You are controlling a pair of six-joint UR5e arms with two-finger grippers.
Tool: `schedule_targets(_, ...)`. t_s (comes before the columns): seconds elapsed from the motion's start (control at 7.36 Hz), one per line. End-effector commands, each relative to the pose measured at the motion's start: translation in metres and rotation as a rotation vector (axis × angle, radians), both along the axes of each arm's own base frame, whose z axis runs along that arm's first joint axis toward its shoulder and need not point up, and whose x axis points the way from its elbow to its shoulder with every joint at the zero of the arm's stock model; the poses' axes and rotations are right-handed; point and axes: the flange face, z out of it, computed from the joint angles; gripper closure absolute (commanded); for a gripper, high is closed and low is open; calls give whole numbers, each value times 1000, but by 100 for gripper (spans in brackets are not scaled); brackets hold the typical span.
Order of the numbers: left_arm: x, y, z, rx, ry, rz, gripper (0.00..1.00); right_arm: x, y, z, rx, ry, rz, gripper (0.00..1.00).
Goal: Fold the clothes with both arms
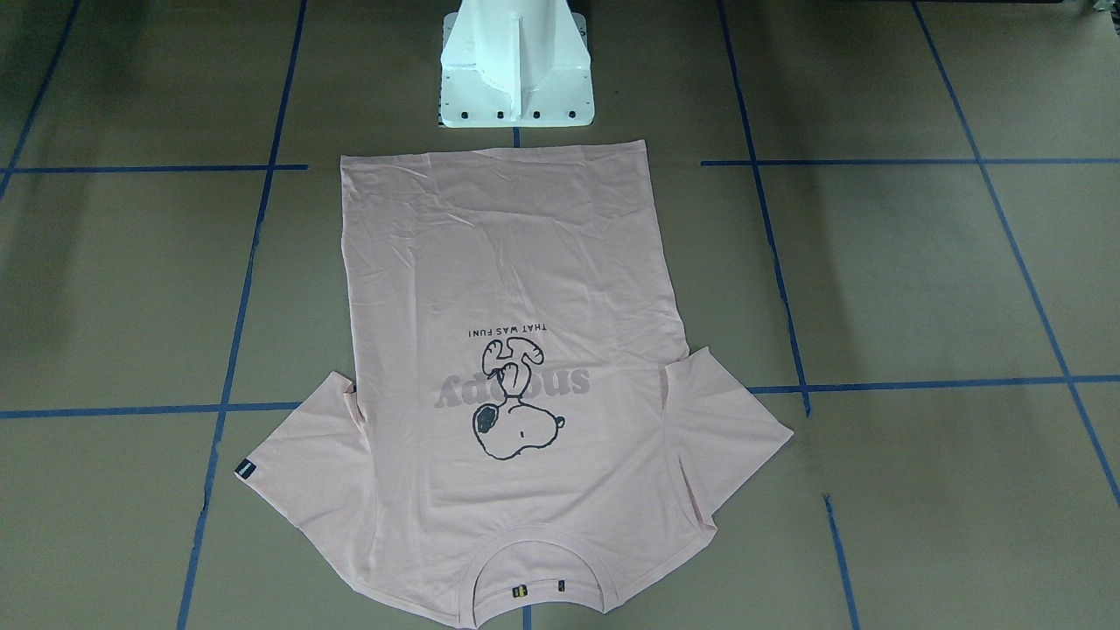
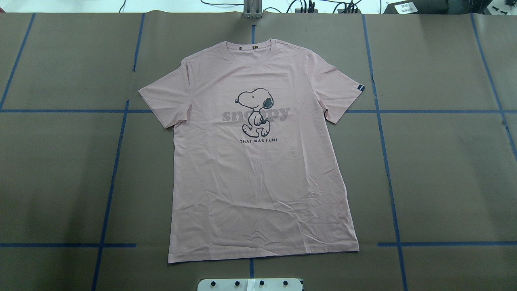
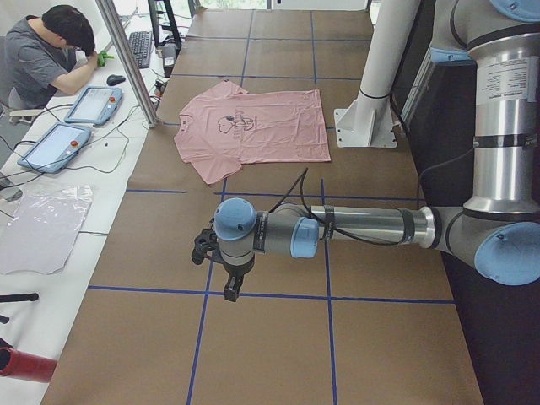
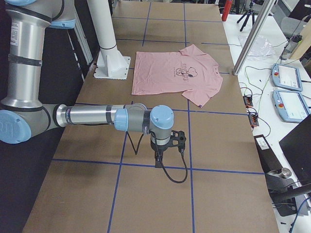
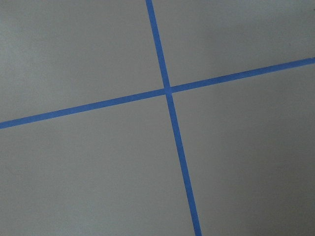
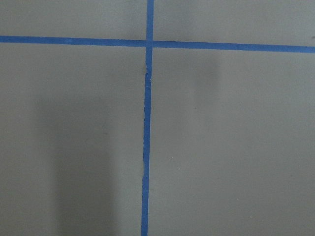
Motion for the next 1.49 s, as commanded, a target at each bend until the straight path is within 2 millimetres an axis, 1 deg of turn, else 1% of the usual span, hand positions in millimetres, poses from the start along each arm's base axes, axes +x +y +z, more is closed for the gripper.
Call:
schedule_targets(0.0,16,-2,1,-3,-7,33,0,1,0,1,0,9,0,0)
schedule_targets(0.14,22,-3,-1,-4,-4,42,0,1,0,1,-4,9,2,0)
schedule_targets(0.27,22,-3,-1,-4,0,43,0,0,-1,0,-4,8,4,0)
schedule_targets(0.41,22,-3,-3,0,2,43,0,-1,-4,-5,9,0,3,0)
schedule_targets(0.54,23,-4,-3,1,-1,43,0,-10,-30,-30,97,-4,-14,0)
schedule_targets(0.68,23,-5,-5,17,1,45,0,-21,-43,-45,191,-3,-39,0)
schedule_targets(0.81,24,-9,-12,89,8,44,0,-24,-61,-57,297,-2,-45,0)
schedule_targets(0.95,24,-18,-30,231,3,43,0,-26,-84,-65,366,-6,-37,0)
schedule_targets(1.09,25,-46,-56,410,6,38,0,-26,-101,-61,341,-11,-5,0)
schedule_targets(1.22,27,-87,-58,501,11,37,0,-27,-106,-54,346,-19,-4,0)
schedule_targets(1.36,28,-109,-73,579,19,32,0,-28,-108,-50,373,-44,-5,0)
